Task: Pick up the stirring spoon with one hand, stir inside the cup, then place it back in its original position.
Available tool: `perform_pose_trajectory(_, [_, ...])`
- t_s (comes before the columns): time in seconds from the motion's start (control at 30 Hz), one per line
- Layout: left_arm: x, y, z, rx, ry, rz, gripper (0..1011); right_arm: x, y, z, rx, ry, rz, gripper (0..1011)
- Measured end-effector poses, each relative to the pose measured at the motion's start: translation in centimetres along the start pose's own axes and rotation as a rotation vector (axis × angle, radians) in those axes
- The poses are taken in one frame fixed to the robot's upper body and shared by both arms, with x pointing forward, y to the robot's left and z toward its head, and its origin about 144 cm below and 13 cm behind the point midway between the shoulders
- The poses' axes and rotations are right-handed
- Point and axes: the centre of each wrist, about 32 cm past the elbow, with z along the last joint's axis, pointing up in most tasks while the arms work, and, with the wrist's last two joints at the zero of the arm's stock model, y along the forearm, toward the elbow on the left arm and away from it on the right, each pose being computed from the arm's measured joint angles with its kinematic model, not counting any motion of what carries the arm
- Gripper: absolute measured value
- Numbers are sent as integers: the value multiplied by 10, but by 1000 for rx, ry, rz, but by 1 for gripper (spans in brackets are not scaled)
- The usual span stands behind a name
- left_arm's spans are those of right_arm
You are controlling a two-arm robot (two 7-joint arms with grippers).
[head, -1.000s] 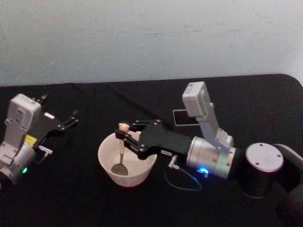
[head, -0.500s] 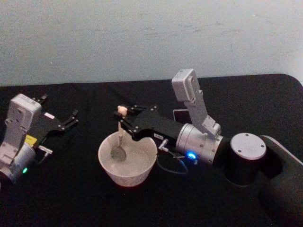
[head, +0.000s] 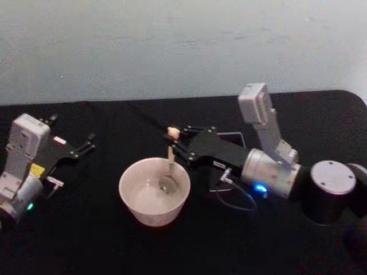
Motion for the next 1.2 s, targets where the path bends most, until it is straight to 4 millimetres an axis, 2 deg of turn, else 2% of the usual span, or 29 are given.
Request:
perform_pose_trajectory(0.13, [0,0,0,0,0,0,1001,0,-17,2,-2,9,29,225])
perform_pose_trajectory(0.27, [0,0,0,0,0,0,1001,-3,-26,3,-5,21,56,225])
perform_pose_trajectory(0.5, [0,0,0,0,0,0,1001,-11,-29,1,-9,34,103,225])
perform_pose_trajectory(0.77, [0,0,0,0,0,0,1001,-26,-13,-2,-13,44,138,225])
perform_pose_trajectory(0.9, [0,0,0,0,0,0,1001,-34,2,-3,-15,29,128,225])
perform_pose_trajectory(1.2, [0,0,0,0,0,0,1001,-36,29,-2,-3,0,70,225])
